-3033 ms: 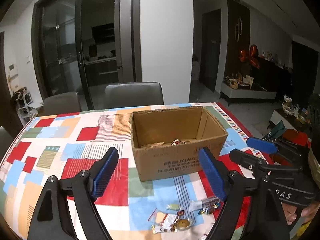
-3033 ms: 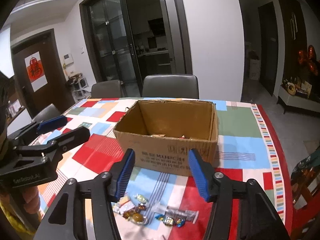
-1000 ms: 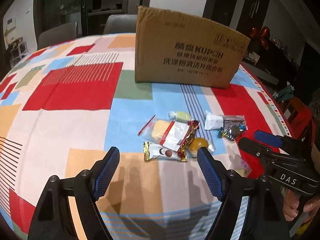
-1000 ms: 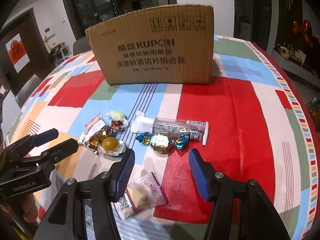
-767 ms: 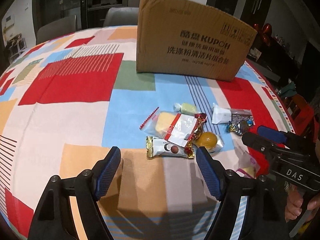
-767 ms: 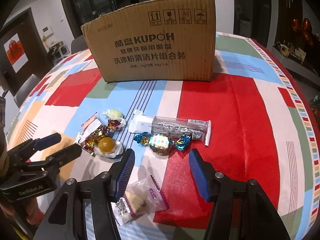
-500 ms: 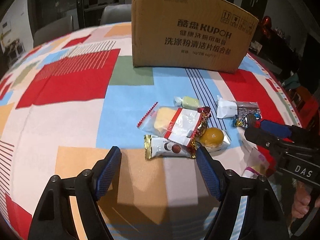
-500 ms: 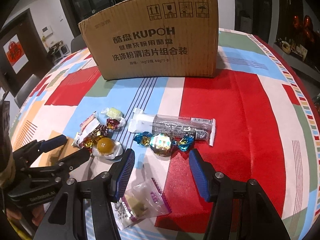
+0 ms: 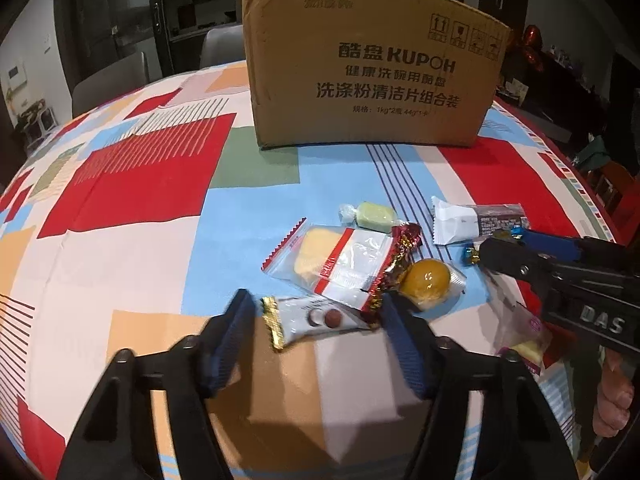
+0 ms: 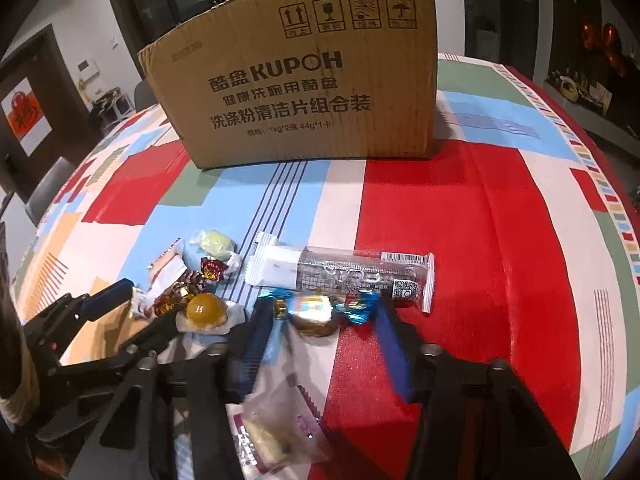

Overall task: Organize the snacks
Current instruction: 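Grasp the brown chocolate packet with the left tool while the right tool grasps a blue-wrapped candy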

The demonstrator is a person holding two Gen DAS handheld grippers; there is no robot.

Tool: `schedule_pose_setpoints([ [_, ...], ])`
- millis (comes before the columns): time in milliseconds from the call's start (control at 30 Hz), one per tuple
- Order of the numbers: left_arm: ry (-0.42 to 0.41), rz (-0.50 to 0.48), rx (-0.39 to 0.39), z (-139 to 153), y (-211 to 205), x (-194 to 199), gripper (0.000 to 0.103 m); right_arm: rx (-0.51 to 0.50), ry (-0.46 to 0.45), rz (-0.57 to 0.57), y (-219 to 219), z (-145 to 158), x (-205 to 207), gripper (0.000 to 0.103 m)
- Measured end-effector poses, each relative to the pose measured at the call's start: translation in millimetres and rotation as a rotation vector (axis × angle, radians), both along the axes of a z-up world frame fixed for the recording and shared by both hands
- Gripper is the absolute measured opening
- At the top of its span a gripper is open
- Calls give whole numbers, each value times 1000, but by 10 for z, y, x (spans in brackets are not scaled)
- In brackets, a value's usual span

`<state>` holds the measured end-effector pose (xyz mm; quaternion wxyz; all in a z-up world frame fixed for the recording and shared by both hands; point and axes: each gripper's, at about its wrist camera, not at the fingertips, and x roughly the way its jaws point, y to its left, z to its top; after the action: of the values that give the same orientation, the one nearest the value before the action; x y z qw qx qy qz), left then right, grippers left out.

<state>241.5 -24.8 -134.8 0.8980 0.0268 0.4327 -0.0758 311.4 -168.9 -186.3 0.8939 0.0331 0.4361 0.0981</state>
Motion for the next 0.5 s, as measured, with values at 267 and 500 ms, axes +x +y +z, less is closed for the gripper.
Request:
schedule_pose_setpoints([
  [267, 16, 7, -54, 33, 60, -38, 34, -2, -4, -3, -3, 12, -28, 39],
  [500, 39, 11, -110, 79, 109, -144, 28, 15, -7, 2, -19, 63, -181, 39],
])
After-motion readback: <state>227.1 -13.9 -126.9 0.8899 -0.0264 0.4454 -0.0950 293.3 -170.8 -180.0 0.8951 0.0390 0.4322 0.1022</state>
